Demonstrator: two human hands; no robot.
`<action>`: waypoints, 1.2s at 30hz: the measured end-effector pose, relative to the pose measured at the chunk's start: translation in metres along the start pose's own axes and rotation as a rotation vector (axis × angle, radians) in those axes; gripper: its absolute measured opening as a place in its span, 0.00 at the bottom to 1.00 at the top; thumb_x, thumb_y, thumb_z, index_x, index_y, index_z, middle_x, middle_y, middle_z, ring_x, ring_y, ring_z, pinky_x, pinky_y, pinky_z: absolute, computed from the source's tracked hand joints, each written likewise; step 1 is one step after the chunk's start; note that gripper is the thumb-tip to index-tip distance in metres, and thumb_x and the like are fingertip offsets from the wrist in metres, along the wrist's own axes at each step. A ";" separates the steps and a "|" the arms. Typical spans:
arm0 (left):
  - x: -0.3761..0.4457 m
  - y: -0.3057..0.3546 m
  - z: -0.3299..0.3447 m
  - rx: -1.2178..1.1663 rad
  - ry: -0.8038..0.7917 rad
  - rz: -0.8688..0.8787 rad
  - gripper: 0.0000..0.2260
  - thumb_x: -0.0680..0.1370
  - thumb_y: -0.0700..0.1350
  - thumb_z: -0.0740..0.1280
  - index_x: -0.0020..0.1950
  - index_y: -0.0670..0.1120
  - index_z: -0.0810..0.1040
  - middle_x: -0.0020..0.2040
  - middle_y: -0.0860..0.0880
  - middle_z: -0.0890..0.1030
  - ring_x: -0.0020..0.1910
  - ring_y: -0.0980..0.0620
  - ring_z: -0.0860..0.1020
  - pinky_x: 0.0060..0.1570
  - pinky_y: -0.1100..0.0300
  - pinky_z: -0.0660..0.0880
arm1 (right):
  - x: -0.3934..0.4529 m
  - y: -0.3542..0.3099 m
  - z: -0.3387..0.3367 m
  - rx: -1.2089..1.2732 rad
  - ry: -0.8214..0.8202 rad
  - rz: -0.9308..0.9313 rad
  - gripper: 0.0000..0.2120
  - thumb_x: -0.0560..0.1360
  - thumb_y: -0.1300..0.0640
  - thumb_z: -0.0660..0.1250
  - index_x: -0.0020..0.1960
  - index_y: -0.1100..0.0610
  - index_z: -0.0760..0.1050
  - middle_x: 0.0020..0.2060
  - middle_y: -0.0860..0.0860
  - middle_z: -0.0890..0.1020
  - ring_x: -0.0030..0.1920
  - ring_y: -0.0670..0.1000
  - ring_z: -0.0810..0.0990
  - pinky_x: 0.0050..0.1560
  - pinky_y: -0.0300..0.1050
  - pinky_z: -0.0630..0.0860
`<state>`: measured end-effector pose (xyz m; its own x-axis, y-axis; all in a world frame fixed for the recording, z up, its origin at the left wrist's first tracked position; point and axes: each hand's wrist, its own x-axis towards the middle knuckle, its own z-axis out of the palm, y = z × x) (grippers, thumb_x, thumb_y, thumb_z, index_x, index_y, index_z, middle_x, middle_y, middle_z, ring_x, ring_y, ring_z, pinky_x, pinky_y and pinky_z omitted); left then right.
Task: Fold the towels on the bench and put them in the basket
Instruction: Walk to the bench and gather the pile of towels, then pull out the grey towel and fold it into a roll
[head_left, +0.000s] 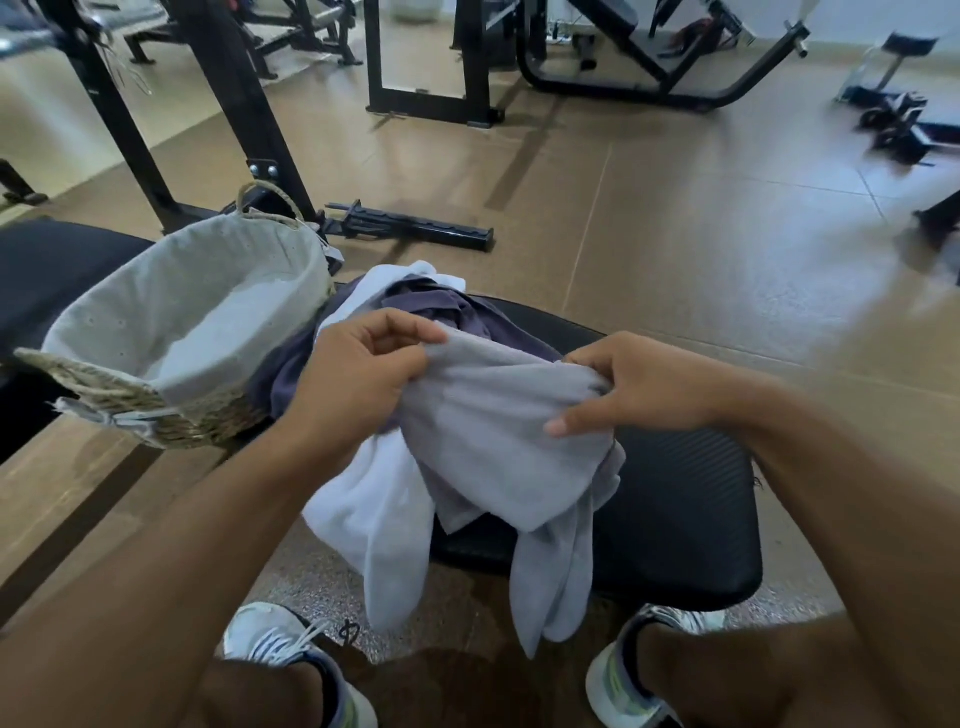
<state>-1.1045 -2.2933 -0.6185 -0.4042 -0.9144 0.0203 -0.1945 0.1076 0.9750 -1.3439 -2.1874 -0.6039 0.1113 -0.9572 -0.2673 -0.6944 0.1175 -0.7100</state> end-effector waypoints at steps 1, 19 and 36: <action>0.003 0.000 -0.003 0.040 0.041 0.001 0.20 0.76 0.32 0.66 0.37 0.55 0.85 0.35 0.52 0.85 0.34 0.48 0.72 0.30 0.59 0.69 | -0.003 0.001 -0.002 -0.012 0.001 0.004 0.17 0.70 0.44 0.78 0.42 0.57 0.79 0.33 0.50 0.80 0.33 0.44 0.76 0.36 0.42 0.71; 0.004 0.005 -0.014 0.270 0.214 0.126 0.21 0.80 0.32 0.59 0.62 0.54 0.81 0.20 0.54 0.73 0.19 0.56 0.63 0.20 0.68 0.60 | 0.008 0.033 -0.004 -0.008 0.765 0.149 0.07 0.77 0.61 0.68 0.45 0.49 0.76 0.37 0.45 0.82 0.37 0.43 0.78 0.38 0.38 0.72; -0.004 -0.006 0.014 0.221 0.059 0.237 0.05 0.73 0.40 0.77 0.43 0.50 0.85 0.39 0.56 0.86 0.36 0.59 0.83 0.38 0.71 0.76 | -0.001 0.068 -0.012 -0.256 0.016 0.634 0.16 0.72 0.40 0.75 0.49 0.51 0.83 0.43 0.49 0.87 0.43 0.51 0.87 0.52 0.52 0.84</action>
<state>-1.1139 -2.2850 -0.6275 -0.4101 -0.8741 0.2603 -0.2932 0.3966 0.8699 -1.4002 -2.1815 -0.6438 -0.3816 -0.7279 -0.5697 -0.7686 0.5923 -0.2419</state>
